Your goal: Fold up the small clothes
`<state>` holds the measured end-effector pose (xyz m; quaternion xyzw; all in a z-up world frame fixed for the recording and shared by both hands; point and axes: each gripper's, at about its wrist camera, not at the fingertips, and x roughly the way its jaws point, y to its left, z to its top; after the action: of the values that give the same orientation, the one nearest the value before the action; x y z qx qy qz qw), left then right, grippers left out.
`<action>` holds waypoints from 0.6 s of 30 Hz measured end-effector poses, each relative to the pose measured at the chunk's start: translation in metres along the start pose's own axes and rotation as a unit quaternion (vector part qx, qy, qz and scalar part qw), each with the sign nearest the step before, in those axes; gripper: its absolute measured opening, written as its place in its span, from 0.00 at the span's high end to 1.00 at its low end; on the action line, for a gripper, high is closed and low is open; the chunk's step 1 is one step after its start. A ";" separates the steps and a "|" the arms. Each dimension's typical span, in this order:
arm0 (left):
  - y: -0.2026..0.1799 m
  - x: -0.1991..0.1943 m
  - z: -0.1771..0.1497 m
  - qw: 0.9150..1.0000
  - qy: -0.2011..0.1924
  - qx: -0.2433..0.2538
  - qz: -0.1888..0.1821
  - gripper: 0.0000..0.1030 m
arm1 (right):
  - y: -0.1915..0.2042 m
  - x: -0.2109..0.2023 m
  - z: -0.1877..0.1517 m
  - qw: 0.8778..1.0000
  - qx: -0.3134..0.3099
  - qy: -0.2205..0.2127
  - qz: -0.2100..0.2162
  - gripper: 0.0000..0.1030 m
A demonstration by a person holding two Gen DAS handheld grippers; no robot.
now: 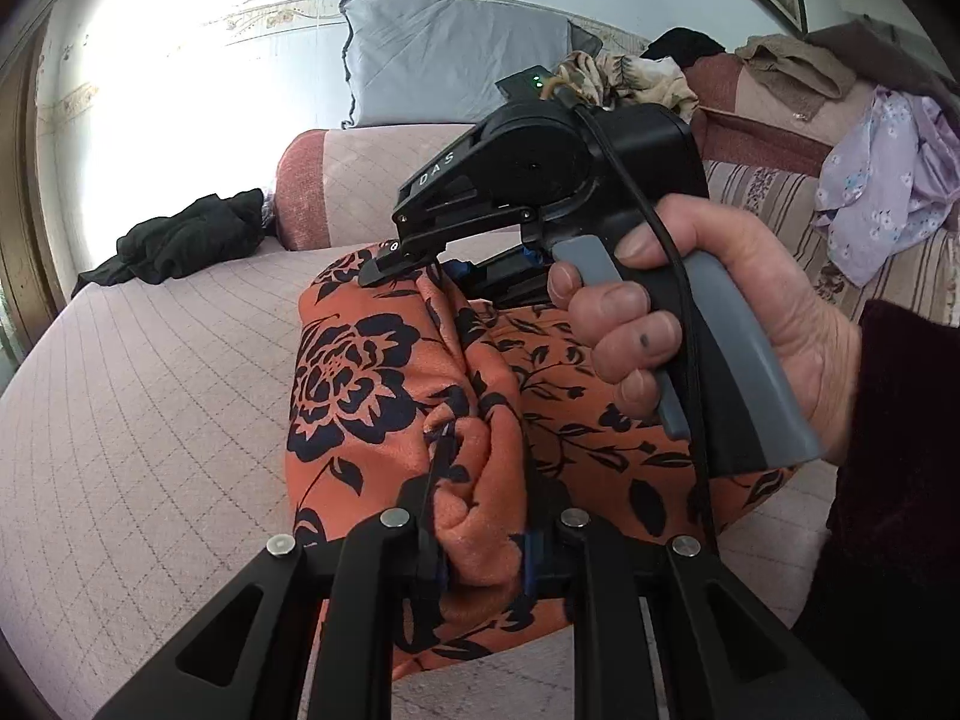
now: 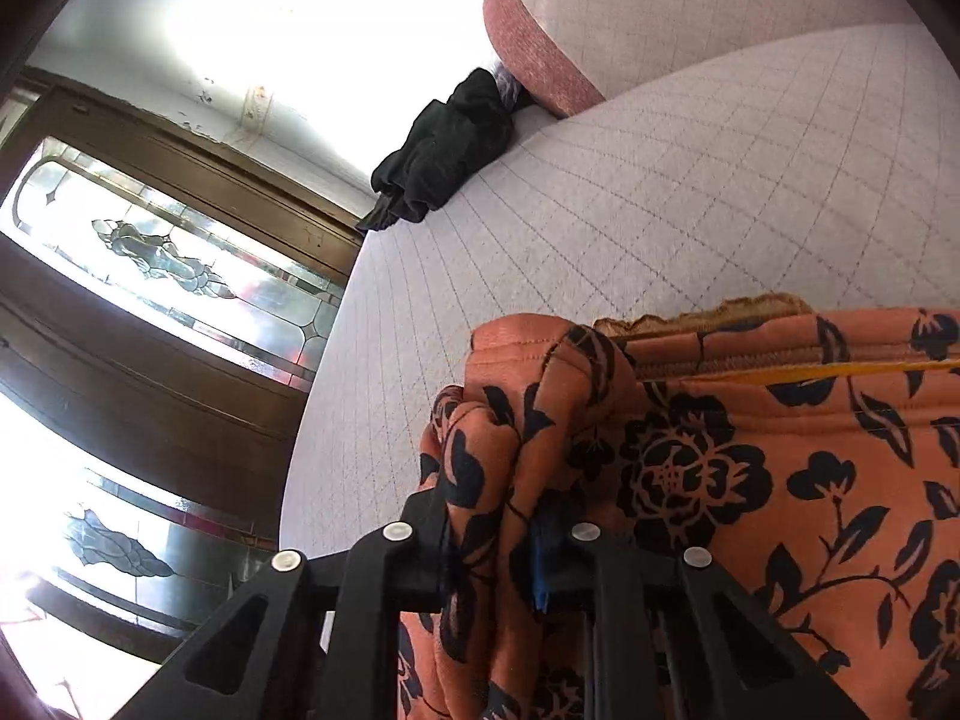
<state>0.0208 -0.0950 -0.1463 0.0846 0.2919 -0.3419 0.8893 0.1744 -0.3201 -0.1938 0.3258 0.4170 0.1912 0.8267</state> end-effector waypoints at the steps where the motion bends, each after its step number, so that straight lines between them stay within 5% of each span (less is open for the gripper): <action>1: -0.004 -0.002 0.003 1.000 0.000 0.001 -0.017 0.84 | 0.001 -0.012 -0.003 1.000 -0.007 -0.015 -0.004 0.82; 5: -0.029 -0.011 0.023 0.995 -0.004 -0.005 -0.098 0.84 | -0.005 -0.064 -0.009 0.997 -0.037 -0.066 -0.025 0.83; 9: -0.071 -0.003 0.052 0.979 0.002 -0.007 -0.203 0.90 | -0.027 -0.119 0.001 0.993 -0.037 -0.107 -0.036 0.83; 14: -0.132 0.031 0.069 0.966 0.021 0.027 -0.255 0.90 | -0.087 -0.172 0.012 0.989 0.002 -0.135 -0.067 0.83; 18: -0.149 0.048 0.065 0.956 0.054 0.023 -0.287 0.90 | -0.139 -0.180 0.018 0.986 0.029 -0.117 -0.118 0.83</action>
<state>-0.0186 -0.2564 -0.1132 0.0358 0.3432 -0.5845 0.7344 0.0906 -0.5321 -0.1811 0.3181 0.3585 0.0404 0.8767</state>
